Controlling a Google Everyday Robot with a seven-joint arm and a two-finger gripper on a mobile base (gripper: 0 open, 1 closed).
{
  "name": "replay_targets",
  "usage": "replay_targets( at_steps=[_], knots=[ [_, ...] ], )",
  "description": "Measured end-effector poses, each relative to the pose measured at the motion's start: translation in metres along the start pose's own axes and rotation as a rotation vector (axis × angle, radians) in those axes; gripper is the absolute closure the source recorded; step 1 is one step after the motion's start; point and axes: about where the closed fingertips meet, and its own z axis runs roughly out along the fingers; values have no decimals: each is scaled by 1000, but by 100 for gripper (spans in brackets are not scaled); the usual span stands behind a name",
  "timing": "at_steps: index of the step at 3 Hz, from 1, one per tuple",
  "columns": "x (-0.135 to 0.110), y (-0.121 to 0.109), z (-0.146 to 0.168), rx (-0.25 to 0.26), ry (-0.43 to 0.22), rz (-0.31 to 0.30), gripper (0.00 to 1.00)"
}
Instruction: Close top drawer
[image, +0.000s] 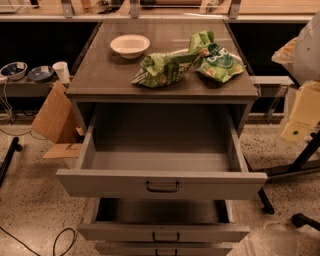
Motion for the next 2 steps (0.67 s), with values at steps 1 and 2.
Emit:
replay_targets(
  at_steps=[1, 2],
  knots=[
    [0, 0, 0, 0, 0, 0, 0],
    [-2, 11, 9, 12, 13, -66, 0]
  ],
)
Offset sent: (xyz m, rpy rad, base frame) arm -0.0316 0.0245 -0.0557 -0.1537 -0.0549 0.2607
